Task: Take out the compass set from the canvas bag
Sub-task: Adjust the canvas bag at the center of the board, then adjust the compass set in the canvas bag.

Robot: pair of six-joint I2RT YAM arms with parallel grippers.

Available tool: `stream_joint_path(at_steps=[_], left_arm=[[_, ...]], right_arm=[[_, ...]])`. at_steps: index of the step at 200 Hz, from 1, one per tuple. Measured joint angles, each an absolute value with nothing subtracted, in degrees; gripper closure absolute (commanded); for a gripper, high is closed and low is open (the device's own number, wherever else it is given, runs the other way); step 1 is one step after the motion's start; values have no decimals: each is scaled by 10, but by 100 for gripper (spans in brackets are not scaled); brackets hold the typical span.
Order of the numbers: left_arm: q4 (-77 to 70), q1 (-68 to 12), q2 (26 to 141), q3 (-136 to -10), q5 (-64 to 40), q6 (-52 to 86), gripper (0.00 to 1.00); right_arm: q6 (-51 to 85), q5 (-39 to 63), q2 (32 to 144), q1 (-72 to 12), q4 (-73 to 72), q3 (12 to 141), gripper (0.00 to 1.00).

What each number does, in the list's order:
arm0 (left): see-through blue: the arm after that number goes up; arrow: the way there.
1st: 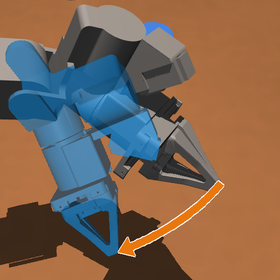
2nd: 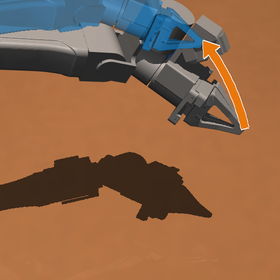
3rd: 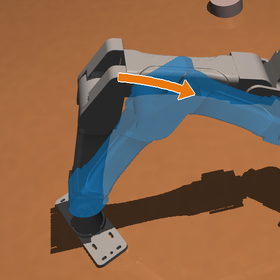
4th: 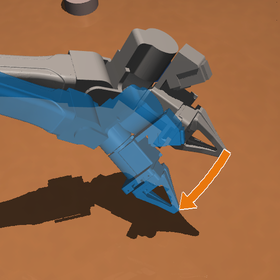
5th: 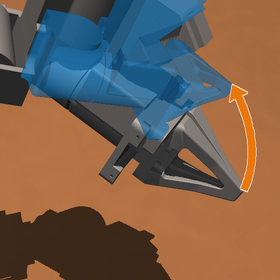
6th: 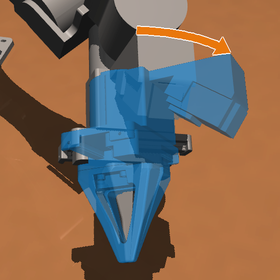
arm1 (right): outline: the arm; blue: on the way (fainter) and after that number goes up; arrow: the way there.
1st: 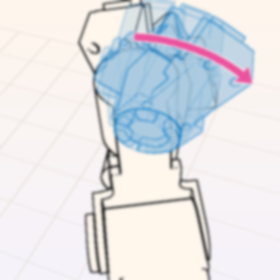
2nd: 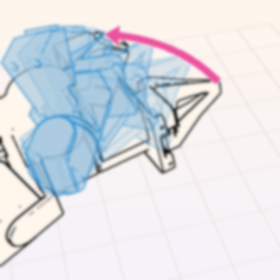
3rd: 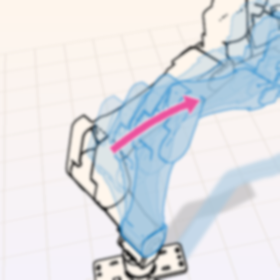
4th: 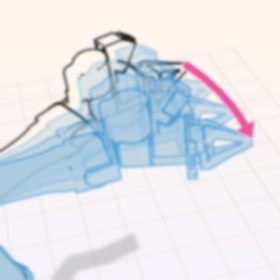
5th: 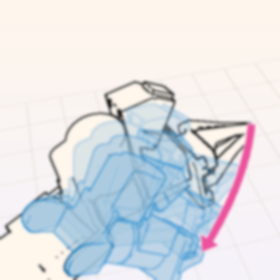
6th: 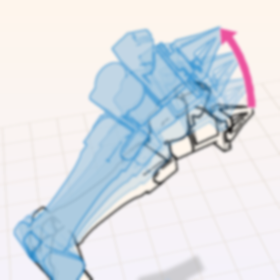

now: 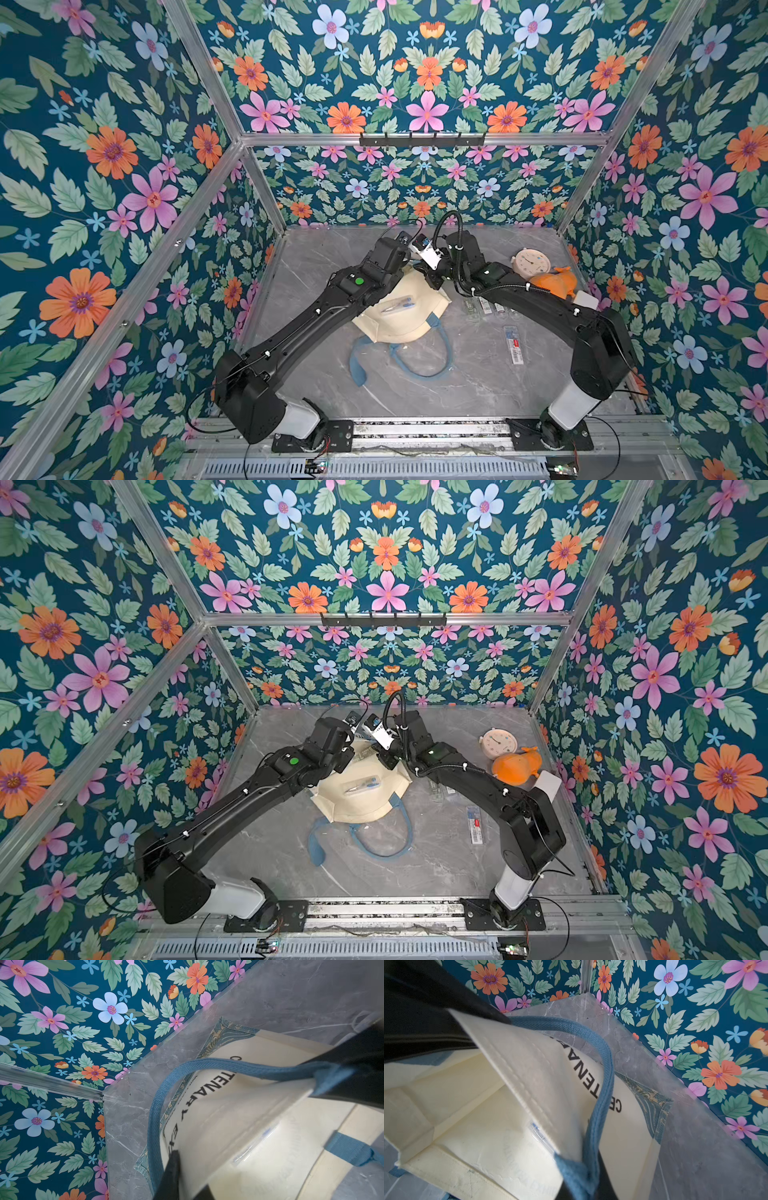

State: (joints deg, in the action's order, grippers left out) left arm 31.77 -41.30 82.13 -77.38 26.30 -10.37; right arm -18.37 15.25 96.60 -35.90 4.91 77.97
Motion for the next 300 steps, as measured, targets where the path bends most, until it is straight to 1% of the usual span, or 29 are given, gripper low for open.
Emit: stream_joint_path(at_steps=[10,24,34,42,57,73,88,103,156,183,223,257,300], left_arm=[[317,-413,821,-774,268,-103,100],[317,-412,821,-774,273,-102,100],[317,-412,821,-774,274,-102,100],[317,-412,821,-774,274,-102,100],[314,-412,818,-771,274,-102,100],[313,-412,817,-768,272,-102,100],[310,-412,817,-765,270,-102,100],[307,-412,817,-763,268,-102,100],[304,-412,808,-754,248,-104,100],[305,-412,806,-751,240,-104,100],[304,-412,800,-745,227,-104,100],[303,-412,799,-741,219,-104,100],[305,-411,794,-739,214,-104,100]], right_arm=[[-184,158,959,-359,58,780,75],[-185,172,929,-357,79,775,58],[-189,194,898,-357,83,764,51],[-193,220,874,-358,83,752,47],[-200,276,829,-363,73,709,43],[-226,319,791,-382,63,642,35],[-263,338,785,-415,48,589,34],[-301,349,821,-436,40,575,35],[-361,309,1020,-442,-20,645,36],[-361,298,1086,-442,-32,689,36],[-361,281,1140,-442,-44,722,36],[-361,265,1164,-442,-40,747,34],[-354,249,1182,-443,-39,773,28]])
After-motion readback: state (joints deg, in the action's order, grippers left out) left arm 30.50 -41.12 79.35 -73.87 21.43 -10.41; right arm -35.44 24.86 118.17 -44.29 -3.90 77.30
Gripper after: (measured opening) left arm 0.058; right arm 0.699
